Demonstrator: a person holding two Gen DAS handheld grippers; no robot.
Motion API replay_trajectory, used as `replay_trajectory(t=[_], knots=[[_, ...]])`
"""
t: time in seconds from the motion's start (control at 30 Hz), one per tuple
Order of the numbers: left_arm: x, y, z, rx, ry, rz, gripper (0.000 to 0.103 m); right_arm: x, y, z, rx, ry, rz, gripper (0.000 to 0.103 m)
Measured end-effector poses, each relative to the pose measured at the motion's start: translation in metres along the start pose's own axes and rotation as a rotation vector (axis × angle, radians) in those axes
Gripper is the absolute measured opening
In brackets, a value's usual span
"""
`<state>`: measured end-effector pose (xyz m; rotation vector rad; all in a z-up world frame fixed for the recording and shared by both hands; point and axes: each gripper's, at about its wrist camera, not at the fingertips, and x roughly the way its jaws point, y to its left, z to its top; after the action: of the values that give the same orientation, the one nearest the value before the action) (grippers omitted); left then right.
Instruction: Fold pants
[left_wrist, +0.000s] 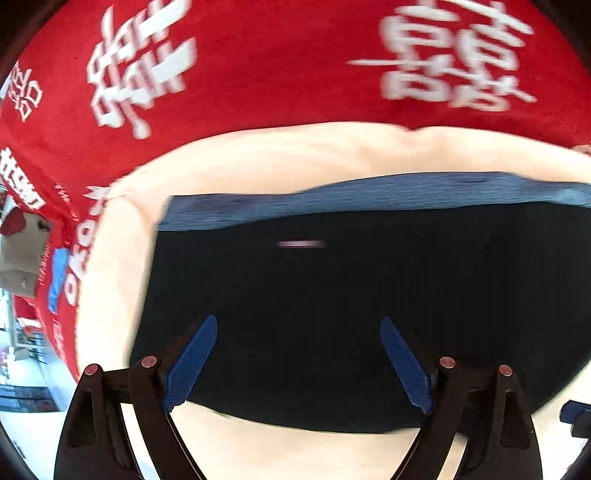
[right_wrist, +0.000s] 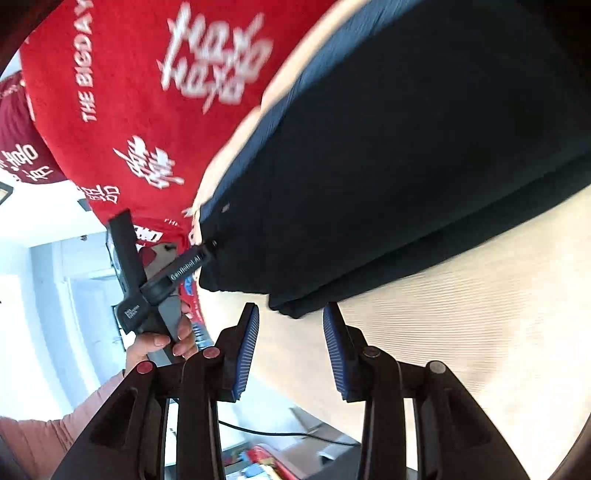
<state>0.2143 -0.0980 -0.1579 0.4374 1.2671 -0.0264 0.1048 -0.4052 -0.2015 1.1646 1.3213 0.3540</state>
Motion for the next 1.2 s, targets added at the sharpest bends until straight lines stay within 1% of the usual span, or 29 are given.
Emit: replay_trajectory(t=[0.03, 0.1, 0.13, 0.2, 0.3, 0.4, 0.43, 0.47, 0.5, 0.57, 0.6, 0.67, 0.73, 0.77, 0.8, 0.83, 0.87, 0.9, 0.97, 1.0, 1.03, 1.07, 1.1, 1.17, 1.2], knots=[[0.008, 0.014, -0.003, 0.003, -0.001, 0.019, 0.091, 0.015, 0.004, -0.004, 0.009, 0.007, -0.002, 0.040], [0.027, 0.035, -0.005, -0.014, 0.005, 0.023, 0.091, 0.028, 0.000, -0.009, 0.013, 0.014, -0.022, 0.040], [0.033, 0.045, -0.008, -0.030, 0.010, 0.009, 0.091, 0.032, 0.001, -0.006, 0.010, 0.009, -0.024, 0.040], [0.044, 0.059, -0.013, -0.060, -0.004, -0.057, 0.091, 0.036, 0.005, -0.011, -0.011, -0.014, -0.014, 0.040], [0.049, 0.060, -0.016, -0.052, -0.030, -0.081, 0.091, 0.046, 0.011, -0.006, -0.006, -0.029, -0.016, 0.043], [0.050, 0.067, -0.016, -0.068, -0.033, -0.126, 0.091, 0.059, 0.004, 0.002, 0.046, -0.034, 0.003, 0.043], [0.054, 0.074, -0.016, -0.070, -0.033, -0.144, 0.091, 0.063, 0.003, 0.007, 0.076, -0.025, 0.005, 0.019], [0.054, 0.077, -0.017, -0.063, -0.034, -0.149, 0.091, 0.062, 0.006, 0.009, 0.074, -0.026, -0.014, 0.008], [0.055, 0.082, -0.019, -0.052, -0.035, -0.143, 0.091, 0.057, 0.016, 0.008, 0.038, -0.042, -0.015, 0.008], [0.054, 0.088, -0.027, -0.037, -0.037, -0.157, 0.091, 0.049, 0.033, 0.000, -0.015, -0.056, -0.003, 0.008], [0.054, 0.087, -0.029, -0.033, -0.037, -0.160, 0.091, 0.044, 0.038, -0.007, -0.040, -0.065, -0.023, 0.008], [0.055, 0.086, -0.036, -0.031, -0.041, -0.173, 0.093, 0.046, 0.036, -0.018, -0.058, -0.061, -0.089, 0.008], [0.054, 0.087, -0.038, -0.025, -0.049, -0.172, 0.093, 0.058, 0.021, -0.024, -0.037, -0.038, -0.150, 0.008], [0.053, 0.088, -0.038, -0.024, -0.046, -0.163, 0.093, 0.060, 0.012, -0.028, -0.017, -0.026, -0.165, 0.008], [0.049, 0.086, -0.039, -0.028, -0.039, -0.150, 0.092, 0.060, 0.007, -0.031, 0.007, -0.017, -0.146, 0.011], [0.044, 0.084, -0.039, -0.027, -0.032, -0.129, 0.092, 0.057, 0.005, -0.033, 0.027, -0.007, -0.133, 0.022], [0.037, 0.078, -0.041, -0.023, -0.030, -0.115, 0.092, 0.050, 0.003, -0.036, 0.032, 0.009, -0.159, 0.026], [0.031, 0.073, -0.042, -0.017, -0.031, -0.106, 0.092, 0.038, 0.002, -0.039, 0.023, 0.011, -0.185, 0.026], [0.014, 0.056, -0.046, -0.012, -0.047, -0.142, 0.092, 0.000, -0.004, -0.040, 0.032, -0.062, -0.191, 0.030], [0.007, 0.046, -0.046, -0.005, -0.057, -0.160, 0.092, -0.013, -0.007, -0.036, 0.051, -0.099, -0.199, 0.033], [-0.002, 0.030, -0.045, 0.012, -0.074, -0.181, 0.092, -0.031, -0.012, -0.030, 0.080, -0.148, -0.205, 0.034], [-0.009, 0.017, -0.043, 0.026, -0.090, -0.202, 0.092, -0.043, -0.017, -0.024, 0.101, -0.181, -0.201, 0.035], [-0.017, -0.003, -0.038, 0.041, -0.105, -0.243, 0.092, -0.053, -0.022, -0.017, 0.121, -0.209, -0.193, 0.035], [-0.021, -0.031, -0.030, 0.055, -0.108, -0.309, 0.092, -0.068, -0.032, -0.005, 0.168, -0.249, -0.187, 0.035], [-0.022, -0.046, -0.028, 0.066, -0.102, -0.332, 0.092, -0.071, -0.036, 0.002, 0.193, -0.262, -0.173, 0.029]])
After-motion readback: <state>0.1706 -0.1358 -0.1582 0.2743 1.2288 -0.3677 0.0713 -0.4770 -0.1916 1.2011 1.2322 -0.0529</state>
